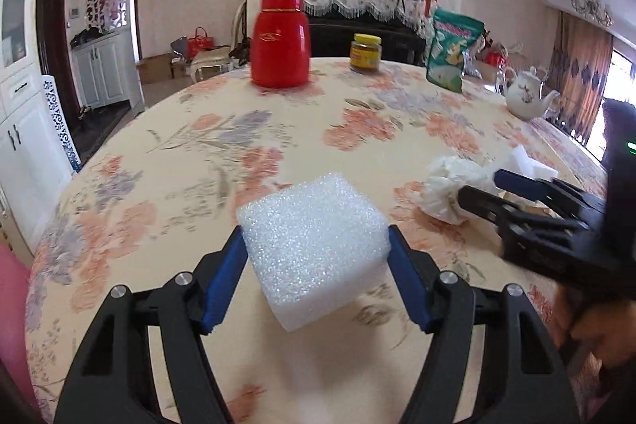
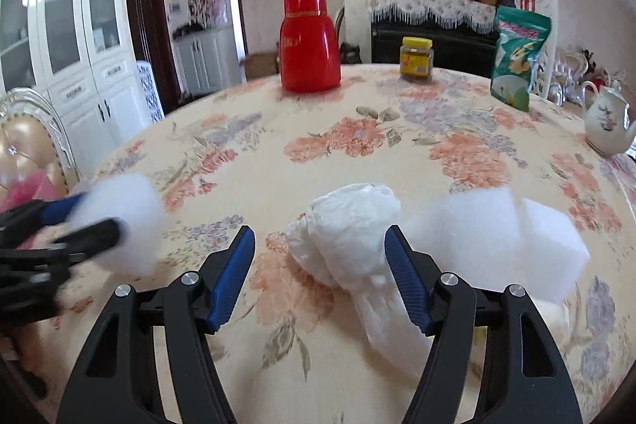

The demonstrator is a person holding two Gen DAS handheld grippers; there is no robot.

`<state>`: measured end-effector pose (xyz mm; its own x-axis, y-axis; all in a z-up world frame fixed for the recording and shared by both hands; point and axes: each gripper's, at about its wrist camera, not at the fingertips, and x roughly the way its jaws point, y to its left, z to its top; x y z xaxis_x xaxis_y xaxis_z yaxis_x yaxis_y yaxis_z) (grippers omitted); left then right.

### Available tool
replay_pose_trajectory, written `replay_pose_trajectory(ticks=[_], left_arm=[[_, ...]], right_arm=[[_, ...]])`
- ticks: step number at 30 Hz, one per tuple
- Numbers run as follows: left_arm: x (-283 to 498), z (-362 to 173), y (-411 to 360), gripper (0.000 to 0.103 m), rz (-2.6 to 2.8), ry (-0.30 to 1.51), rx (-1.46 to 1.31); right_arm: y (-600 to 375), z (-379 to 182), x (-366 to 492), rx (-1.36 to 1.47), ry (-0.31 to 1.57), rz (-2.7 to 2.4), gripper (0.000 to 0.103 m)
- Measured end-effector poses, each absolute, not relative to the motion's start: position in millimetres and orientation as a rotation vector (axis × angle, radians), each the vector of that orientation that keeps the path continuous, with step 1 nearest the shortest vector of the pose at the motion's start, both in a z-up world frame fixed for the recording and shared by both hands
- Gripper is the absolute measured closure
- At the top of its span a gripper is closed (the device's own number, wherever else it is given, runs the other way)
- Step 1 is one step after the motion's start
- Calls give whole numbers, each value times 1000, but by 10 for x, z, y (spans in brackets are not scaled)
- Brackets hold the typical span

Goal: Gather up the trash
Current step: 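Grasp the white foam block with the left tool while the right tool grasps a plastic bag, then carry the foam block and plastic bag to the pink bin with both tools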

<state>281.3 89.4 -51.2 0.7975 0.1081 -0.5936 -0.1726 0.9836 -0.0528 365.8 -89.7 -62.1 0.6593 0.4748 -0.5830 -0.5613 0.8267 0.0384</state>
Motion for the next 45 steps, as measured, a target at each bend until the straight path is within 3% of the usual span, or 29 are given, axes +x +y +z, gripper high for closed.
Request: replay_pose_trajectory(ticks=[4, 6, 7, 10, 29, 45], left_arm=[[2635, -495, 994, 35, 134, 632, -121], [2558, -493, 1022, 35, 130, 628, -136], [2519, -488, 1033, 35, 132, 625, -140], [2370, -456, 1059, 35, 151, 603, -144], [1213, -288, 1273, 35, 228, 534, -144], [996, -408, 1067, 35, 158, 537, -121]], right_arm=[[-705, -741, 3886, -225, 704, 506, 38], [-662, -772, 3878, -242, 712, 494, 67], [-642, -778, 3858, -241, 721, 502, 73], [-589, -769, 3655, -267, 700, 526, 78], [-546, -528, 1889, -219, 648, 688, 79], [-1035, -531, 1504, -129, 660, 591, 79]])
